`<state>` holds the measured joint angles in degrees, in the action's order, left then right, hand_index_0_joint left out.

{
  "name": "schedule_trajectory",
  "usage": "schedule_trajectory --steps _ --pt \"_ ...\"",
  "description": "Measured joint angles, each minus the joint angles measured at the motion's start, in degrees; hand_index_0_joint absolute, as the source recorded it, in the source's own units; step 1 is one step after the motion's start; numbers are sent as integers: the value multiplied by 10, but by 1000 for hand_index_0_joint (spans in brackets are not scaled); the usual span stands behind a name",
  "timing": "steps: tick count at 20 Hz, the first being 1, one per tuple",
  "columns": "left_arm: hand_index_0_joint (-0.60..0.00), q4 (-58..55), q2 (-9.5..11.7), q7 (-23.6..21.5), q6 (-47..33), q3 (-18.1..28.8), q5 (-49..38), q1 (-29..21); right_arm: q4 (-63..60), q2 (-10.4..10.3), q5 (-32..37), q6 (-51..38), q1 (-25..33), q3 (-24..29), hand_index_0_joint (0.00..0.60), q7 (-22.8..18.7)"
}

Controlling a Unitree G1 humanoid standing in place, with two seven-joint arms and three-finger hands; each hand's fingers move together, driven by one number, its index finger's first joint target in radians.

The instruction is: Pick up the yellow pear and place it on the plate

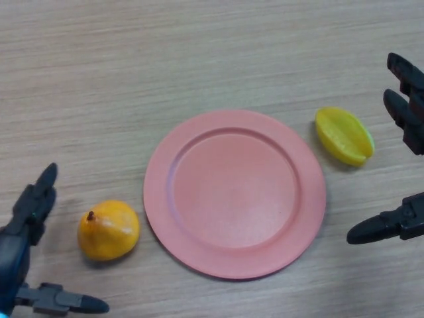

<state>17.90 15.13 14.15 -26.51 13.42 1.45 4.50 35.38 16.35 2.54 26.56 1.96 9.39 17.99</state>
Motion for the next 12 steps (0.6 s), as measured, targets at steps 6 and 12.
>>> schedule_trajectory --steps 6,12 --pt "0 59 9 -42 -3 -60 -2 -51 10 0 0 4 0 8 0 1" --pt "-50 64 -8 -37 -3 -93 -31 -73 22 1 0 4 -1 14 0 1"
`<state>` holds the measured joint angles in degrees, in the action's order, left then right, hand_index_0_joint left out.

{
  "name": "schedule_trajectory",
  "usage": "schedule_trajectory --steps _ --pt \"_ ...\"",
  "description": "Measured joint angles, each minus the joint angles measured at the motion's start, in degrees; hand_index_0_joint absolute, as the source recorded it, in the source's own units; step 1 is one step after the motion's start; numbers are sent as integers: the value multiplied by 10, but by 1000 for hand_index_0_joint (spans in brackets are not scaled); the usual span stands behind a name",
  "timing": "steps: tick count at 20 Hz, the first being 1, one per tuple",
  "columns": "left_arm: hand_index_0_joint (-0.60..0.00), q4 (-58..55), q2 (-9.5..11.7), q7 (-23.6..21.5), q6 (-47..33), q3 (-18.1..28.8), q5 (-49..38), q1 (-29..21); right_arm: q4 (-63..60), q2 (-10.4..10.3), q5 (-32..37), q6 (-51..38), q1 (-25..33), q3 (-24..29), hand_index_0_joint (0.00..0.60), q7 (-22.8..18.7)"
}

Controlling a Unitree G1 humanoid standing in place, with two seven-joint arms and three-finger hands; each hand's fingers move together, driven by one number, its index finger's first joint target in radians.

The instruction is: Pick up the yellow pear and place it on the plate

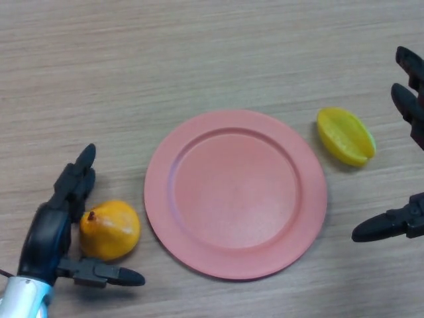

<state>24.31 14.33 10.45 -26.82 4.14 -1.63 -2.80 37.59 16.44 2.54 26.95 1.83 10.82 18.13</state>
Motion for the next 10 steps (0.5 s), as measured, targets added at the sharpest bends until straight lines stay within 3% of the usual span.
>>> schedule_trajectory --steps 1,4,5,10 --pt "-201 4 0 1 0 -8 0 0 0 0 0 0 0 5 0 0" --pt "-551 28 1 -22 -32 -6 39 -7 0 0 0 0 -2 17 0 0" --pt "-600 45 5 -49 -70 -5 95 -8 5 0 0 1 -6 17 0 0" --pt "-600 19 17 -42 -78 -3 100 26 33 0 1 32 -15 17 0 1"
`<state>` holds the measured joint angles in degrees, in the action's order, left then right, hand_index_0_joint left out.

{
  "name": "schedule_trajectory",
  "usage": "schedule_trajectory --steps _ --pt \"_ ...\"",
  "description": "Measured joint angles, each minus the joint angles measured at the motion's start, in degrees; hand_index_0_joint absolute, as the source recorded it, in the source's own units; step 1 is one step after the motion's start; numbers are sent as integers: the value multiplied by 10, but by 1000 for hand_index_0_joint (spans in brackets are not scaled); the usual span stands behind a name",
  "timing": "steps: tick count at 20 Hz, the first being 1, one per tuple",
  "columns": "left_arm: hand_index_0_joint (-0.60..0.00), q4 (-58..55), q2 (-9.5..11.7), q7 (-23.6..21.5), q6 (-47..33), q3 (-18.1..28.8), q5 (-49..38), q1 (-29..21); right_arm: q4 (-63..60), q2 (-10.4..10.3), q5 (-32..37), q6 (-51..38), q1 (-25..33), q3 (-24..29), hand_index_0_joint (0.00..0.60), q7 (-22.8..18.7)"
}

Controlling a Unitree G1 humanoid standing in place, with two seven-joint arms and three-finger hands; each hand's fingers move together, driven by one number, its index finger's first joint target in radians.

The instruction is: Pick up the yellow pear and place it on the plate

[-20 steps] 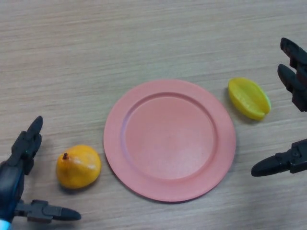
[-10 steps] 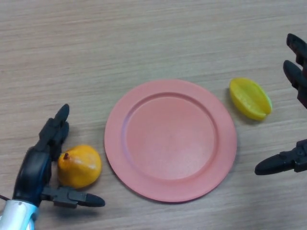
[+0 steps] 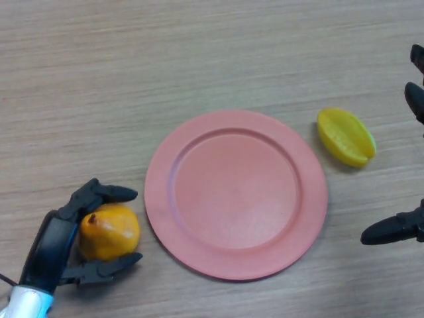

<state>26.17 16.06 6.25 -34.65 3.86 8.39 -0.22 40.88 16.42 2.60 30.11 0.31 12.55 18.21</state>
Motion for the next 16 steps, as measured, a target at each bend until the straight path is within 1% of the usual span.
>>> schedule_trajectory --steps 2,4,5,7,8,9,10,11,12,13,14,15,16 --pt "-600 -12 7 1 -5 17 22 7 14 0 0 15 -1 0 0 0" --pt "-600 -45 16 3 6 30 39 28 15 0 0 21 -1 0 0 0" --pt "-600 -76 21 12 25 46 59 39 15 0 0 21 -1 0 0 2" --pt "-600 -140 22 26 60 69 60 46 14 0 0 21 -1 0 0 2" --pt "-600 -172 22 33 71 72 59 45 14 0 0 21 -1 0 0 2" --pt "-600 -210 20 52 79 72 56 37 12 0 0 21 -1 0 0 2" --pt "-600 -229 17 63 85 66 56 26 11 -1 0 21 -1 0 0 2" --pt "-600 -271 11 88 130 48 53 17 11 -1 0 21 -1 0 0 2" --pt "-600 -290 6 112 159 31 51 9 11 -1 0 21 -1 0 0 2" --pt "-600 -293 5 149 191 -3 37 -7 11 -1 0 21 0 0 0 2" --pt "-600 -293 4 180 215 -21 35 -17 11 -1 0 21 1 0 0 2" --pt "-600 -273 2 202 231 -46 36 -40 11 -1 0 21 2 0 0 2" --pt "-600 -256 -4 202 238 -54 36 -57 11 -1 0 21 2 -1 0 2"
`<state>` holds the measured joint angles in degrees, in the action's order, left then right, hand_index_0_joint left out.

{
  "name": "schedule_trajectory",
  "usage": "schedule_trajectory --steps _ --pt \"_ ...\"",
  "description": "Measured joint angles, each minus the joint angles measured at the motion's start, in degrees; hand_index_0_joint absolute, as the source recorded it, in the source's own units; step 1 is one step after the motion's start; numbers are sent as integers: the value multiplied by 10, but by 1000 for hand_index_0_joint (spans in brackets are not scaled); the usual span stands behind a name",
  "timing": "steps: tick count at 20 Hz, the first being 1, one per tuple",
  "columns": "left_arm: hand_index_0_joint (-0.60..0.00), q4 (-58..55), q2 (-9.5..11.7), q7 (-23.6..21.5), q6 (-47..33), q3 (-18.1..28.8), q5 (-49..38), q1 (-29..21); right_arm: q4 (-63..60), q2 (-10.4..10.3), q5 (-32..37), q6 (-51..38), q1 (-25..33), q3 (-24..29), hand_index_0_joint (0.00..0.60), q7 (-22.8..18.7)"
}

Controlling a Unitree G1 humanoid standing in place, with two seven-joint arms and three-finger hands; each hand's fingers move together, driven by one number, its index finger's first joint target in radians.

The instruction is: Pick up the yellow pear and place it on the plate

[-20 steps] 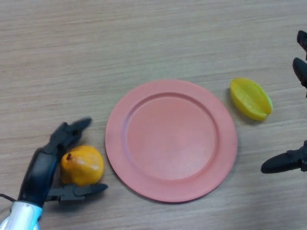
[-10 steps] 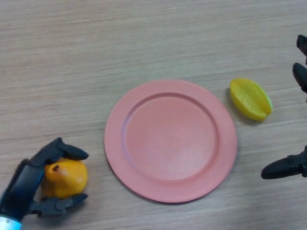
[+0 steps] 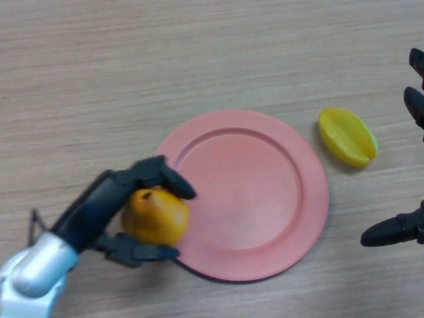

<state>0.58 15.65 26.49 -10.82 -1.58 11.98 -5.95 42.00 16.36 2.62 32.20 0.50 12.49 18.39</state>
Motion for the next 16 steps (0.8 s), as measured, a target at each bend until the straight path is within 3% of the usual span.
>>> schedule_trajectory --steps 1,4,6,8,9,10,13,14,15,16 --pt "-600 39 -16 -1 -10 -2 2 -30 0 0 0 1 0 1 0 0" --pt "-600 123 -39 -33 -35 -27 25 -81 1 0 1 2 1 2 0 0" --pt "-600 219 -47 -80 -134 -48 74 -115 1 0 1 2 1 6 0 0" --pt "-600 252 -50 -111 -143 -61 46 -140 1 0 1 2 2 10 0 0" --pt "-600 255 -55 -153 -142 -65 9 -153 1 0 1 2 3 13 0 0" --pt "-550 255 -56 -168 -129 -65 -18 -162 1 1 1 2 4 14 0 0" --pt "-151 264 -55 -188 -100 -65 -27 -169 1 1 1 2 4 16 0 0" --pt "-50 270 -55 -189 -96 -65 -21 -169 2 1 1 2 4 16 0 0" --pt "0 279 -56 -204 -85 -67 -12 -170 6 1 1 2 3 16 0 0" --pt "0 280 -56 -211 -75 -67 -7 -170 11 1 1 2 2 17 0 0"
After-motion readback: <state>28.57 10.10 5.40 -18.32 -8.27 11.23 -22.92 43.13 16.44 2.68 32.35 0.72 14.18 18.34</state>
